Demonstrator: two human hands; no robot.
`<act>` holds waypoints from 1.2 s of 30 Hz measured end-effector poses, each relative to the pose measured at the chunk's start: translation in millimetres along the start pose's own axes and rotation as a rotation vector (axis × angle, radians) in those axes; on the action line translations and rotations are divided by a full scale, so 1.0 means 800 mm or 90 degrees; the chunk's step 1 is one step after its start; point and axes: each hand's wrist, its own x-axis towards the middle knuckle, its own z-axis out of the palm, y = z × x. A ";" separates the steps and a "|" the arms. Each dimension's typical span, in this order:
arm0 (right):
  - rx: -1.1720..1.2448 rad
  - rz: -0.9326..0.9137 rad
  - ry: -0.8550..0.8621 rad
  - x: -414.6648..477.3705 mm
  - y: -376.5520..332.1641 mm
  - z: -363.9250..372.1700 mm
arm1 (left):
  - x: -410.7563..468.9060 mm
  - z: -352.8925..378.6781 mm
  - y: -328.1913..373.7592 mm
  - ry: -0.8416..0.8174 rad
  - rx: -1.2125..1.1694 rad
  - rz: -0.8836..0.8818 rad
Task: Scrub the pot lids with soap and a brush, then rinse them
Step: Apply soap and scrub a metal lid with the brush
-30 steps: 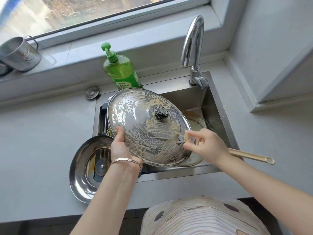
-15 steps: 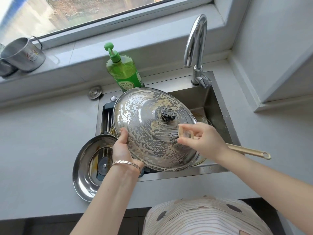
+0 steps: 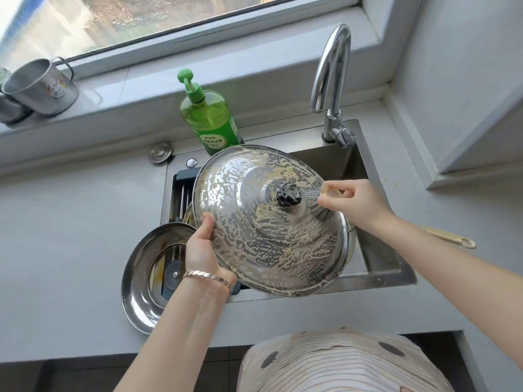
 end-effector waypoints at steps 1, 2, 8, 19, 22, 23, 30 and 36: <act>0.006 -0.047 -0.038 -0.009 -0.007 0.007 | 0.001 -0.001 0.000 0.002 0.001 -0.003; 0.014 -0.088 -0.072 -0.019 -0.011 0.013 | 0.002 -0.002 0.002 0.006 -0.003 -0.005; 0.006 0.046 0.040 0.000 0.022 -0.016 | 0.004 0.003 0.002 0.008 -0.014 -0.010; 0.053 0.041 0.104 -0.018 0.030 -0.004 | 0.014 0.003 0.009 -0.013 -0.055 0.003; 0.099 -0.017 0.027 -0.047 0.023 0.018 | 0.015 0.003 0.014 -0.008 -0.054 0.009; 0.117 -0.023 0.012 -0.052 0.025 0.024 | 0.014 0.004 0.015 -0.006 -0.054 0.016; 0.244 0.147 0.177 0.015 0.051 0.001 | 0.014 0.006 0.005 -0.005 -0.066 0.004; 0.245 0.111 0.155 -0.045 0.037 0.042 | 0.022 0.018 0.000 0.076 -0.118 0.063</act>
